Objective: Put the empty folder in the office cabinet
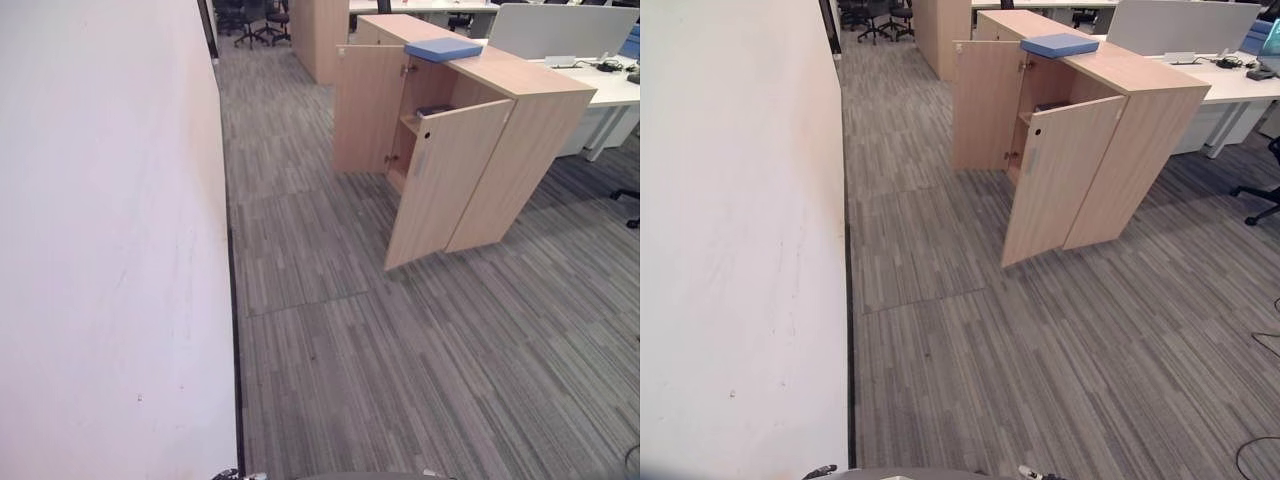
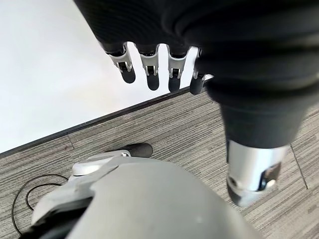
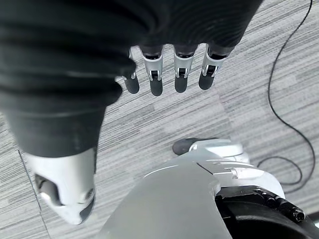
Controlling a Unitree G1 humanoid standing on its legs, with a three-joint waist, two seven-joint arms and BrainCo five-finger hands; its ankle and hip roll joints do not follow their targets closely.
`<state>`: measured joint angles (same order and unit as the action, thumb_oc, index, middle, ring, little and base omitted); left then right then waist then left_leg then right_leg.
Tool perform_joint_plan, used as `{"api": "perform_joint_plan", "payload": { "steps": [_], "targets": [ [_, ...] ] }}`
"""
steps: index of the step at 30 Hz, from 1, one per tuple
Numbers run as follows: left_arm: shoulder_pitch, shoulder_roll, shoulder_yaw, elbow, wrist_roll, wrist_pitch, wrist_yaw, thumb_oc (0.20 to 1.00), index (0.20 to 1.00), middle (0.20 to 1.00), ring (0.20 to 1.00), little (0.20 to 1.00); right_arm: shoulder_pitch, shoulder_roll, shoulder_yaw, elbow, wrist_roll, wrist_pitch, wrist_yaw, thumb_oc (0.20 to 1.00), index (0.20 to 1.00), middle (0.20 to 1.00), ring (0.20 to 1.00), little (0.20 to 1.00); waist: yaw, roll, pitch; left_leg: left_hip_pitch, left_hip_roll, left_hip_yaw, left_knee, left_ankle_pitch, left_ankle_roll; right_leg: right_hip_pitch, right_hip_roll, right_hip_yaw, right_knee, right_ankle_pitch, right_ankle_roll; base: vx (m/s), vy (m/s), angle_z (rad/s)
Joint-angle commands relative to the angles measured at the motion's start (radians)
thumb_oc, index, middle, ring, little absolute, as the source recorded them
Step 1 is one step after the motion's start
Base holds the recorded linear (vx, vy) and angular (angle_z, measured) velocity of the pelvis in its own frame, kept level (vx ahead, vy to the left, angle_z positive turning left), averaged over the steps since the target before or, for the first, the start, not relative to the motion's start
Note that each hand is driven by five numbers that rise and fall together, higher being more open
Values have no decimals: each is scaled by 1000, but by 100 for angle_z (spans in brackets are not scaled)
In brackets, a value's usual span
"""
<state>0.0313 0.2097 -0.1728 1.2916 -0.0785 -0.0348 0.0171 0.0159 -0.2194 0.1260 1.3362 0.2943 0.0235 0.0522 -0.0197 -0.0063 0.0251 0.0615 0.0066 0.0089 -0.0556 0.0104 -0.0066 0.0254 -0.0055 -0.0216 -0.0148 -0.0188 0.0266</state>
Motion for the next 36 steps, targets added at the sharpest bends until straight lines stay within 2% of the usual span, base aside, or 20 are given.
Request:
{"api": "perform_joint_plan", "payload": {
  "steps": [1, 4, 8, 16, 31, 36],
  "targets": [
    [-50, 9, -4, 26, 25, -27, 31, 1000, 1000, 1000, 1000, 1000, -52, 0, 9, 31, 21, -22, -3, 1000, 1000, 1000, 1000, 1000, -6, -16, 14, -15, -81, 17, -32, -38, 15, 23, 39, -21, -72, 55, 52, 0, 0, 0],
    [-54, 14, -16, 10, 42, -37, 58, 1000, 1000, 1000, 1000, 1000, -50, 2, 9, 26, 28, -31, -17, 1000, 1000, 1000, 1000, 1000, -5, -17, 18, -14, -81, 17, -32, -39, 14, 25, 37, -25, -72, 54, 53, 0, 0, 0],
    [-52, 10, 14, -2, -13, -48, 80, 1000, 1000, 1000, 1000, 1000, -48, 7, 2, 28, 41, -37, -32, 1000, 1000, 1000, 1000, 1000, -1, -20, 22, -15, -82, 15, -32, -37, 14, 25, 37, -30, -72, 55, 53, -3, -3, 1],
    [-44, -4, 22, 13, -60, -45, 30, 1000, 1000, 1000, 1000, 1000, -39, 9, -2, 38, 44, -37, -21, 1000, 1000, 1000, 1000, 1000, 0, -27, 18, -9, -80, 15, -32, -41, 13, 29, 40, -32, -72, 50, 54, 0, 0, 0],
    [-64, 14, -64, 15, 101, -41, 59, 1000, 1000, 1000, 1000, 1000, -46, 2, 18, 37, 22, -32, -21, 1000, 1000, 1000, 1000, 1000, -13, -27, 16, -2, -72, 31, -32, -50, 13, 27, 43, -24, -72, 53, 54, -1, 1, -1],
    [-68, 13, -67, 11, 102, -40, 65, 1000, 1000, 1000, 1000, 1000, -48, 0, 15, 41, 26, -32, -25, 1000, 1000, 1000, 1000, 1000, -14, -27, 18, -1, -72, 30, -32, -52, 15, 26, 45, -18, -72, 54, 55, 0, 0, 0]
  ]
}}
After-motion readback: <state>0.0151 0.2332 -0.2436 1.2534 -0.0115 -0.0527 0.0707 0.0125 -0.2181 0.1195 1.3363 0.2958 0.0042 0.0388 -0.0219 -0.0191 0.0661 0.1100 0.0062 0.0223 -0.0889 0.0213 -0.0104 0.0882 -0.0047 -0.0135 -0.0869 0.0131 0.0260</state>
